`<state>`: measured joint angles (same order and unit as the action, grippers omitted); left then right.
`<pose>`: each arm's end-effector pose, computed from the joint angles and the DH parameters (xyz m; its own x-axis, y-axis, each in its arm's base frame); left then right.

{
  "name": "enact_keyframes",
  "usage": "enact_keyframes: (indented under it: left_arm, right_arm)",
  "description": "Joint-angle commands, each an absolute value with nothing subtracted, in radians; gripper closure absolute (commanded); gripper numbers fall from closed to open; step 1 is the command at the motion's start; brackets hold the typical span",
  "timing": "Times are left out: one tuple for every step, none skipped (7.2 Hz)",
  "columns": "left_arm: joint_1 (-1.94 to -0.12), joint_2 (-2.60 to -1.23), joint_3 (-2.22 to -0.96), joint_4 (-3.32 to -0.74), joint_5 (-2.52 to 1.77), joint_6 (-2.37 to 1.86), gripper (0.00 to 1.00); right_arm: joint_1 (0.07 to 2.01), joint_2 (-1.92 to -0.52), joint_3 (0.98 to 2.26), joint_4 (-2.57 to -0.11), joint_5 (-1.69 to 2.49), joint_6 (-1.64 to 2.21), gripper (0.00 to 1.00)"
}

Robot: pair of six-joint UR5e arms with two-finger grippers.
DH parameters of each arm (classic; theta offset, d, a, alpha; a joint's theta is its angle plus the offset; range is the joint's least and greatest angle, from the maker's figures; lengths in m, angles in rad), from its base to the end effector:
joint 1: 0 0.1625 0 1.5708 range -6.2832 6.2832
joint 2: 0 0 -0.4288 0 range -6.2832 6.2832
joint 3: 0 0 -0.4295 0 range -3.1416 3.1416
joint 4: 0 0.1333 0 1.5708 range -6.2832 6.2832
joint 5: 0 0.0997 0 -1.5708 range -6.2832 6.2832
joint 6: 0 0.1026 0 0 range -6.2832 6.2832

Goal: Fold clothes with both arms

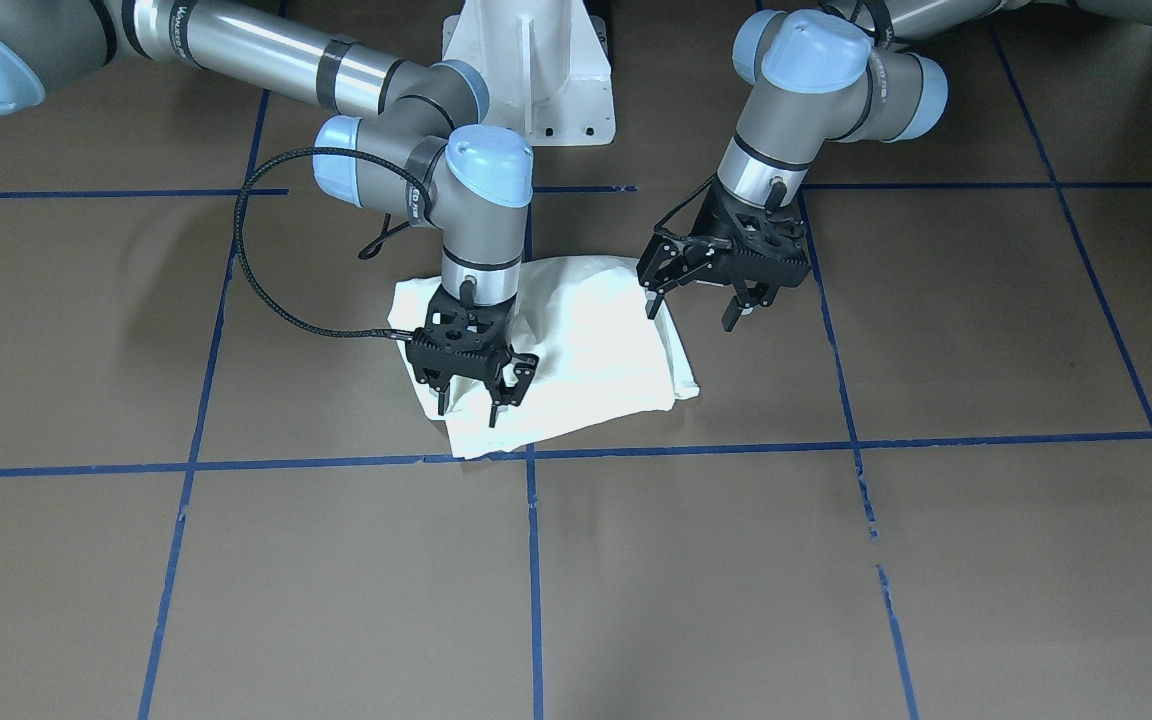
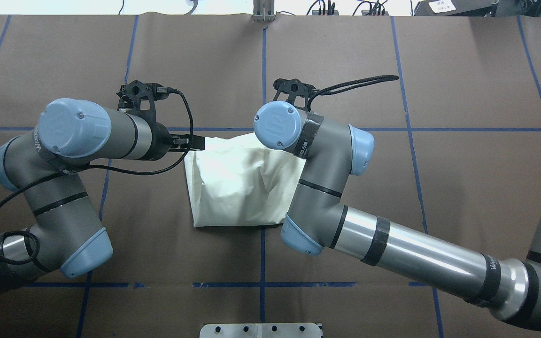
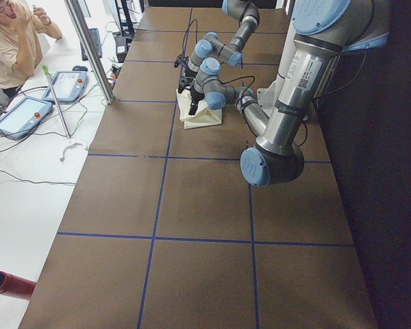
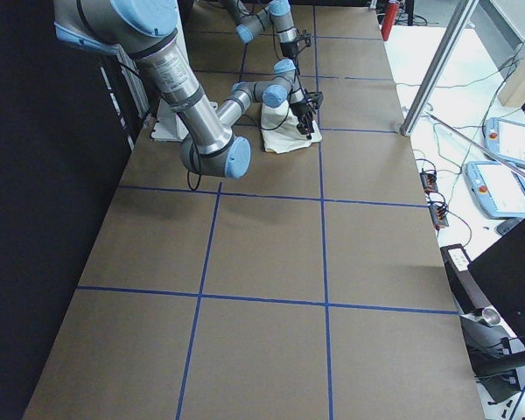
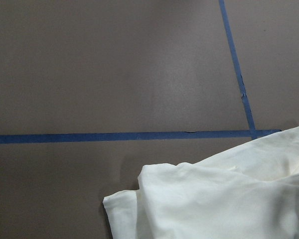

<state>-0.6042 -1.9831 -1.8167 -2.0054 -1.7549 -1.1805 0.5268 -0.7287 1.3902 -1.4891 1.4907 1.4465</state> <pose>0.4674 -0.4618 0.2505 0.5117 0.1013 -0.8532 0.2488 0.9330 0.2600 -0.6216 -0.5253 0.1920 0.6995 0.2639 0.6641 -0.4648 0.8739 0.1424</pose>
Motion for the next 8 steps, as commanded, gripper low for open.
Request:
enact_keyframes:
  left_arm:
    - [-0.525,-1.903,-1.813,-2.215,-1.747,-1.169,0.00]
    - [-0.459,-1.867,-1.810,-2.355,-1.740,-1.166,0.00]
    - [-0.413,-1.847,-1.812,-2.379,-1.714,-1.108,0.00]
    - [-0.394,-1.844,-1.807,-2.400,-1.704,-0.980,0.00]
    - [-0.393,-1.841,-1.799,-2.430,-1.704,-0.895,0.00]
    - [-0.391,-1.845,-1.781,-2.457,-1.703,-0.888,0.00]
    - [-0.391,-1.848,-1.748,-2.505,-1.671,-0.885,0.00]
    - [-0.391,-1.851,-1.696,-2.573,-1.640,-0.885,0.00]
  right_arm:
    - [0.589,-0.722,1.432,-1.488,1.610,1.369,0.00]
    - [0.592,-0.726,1.433,-1.486,1.612,1.367,0.00]
    - [0.592,-0.727,1.436,-1.488,1.612,1.365,0.00]
    - [0.592,-0.738,1.446,-1.488,1.612,1.367,0.00]
    - [0.592,-0.752,1.468,-1.488,1.612,1.367,0.00]
    - [0.591,-0.762,1.489,-1.489,1.611,1.367,0.00]
    - [0.591,-0.768,1.497,-1.489,1.611,1.368,0.00]
    - [0.591,-0.772,1.497,-1.489,1.611,1.367,0.00]
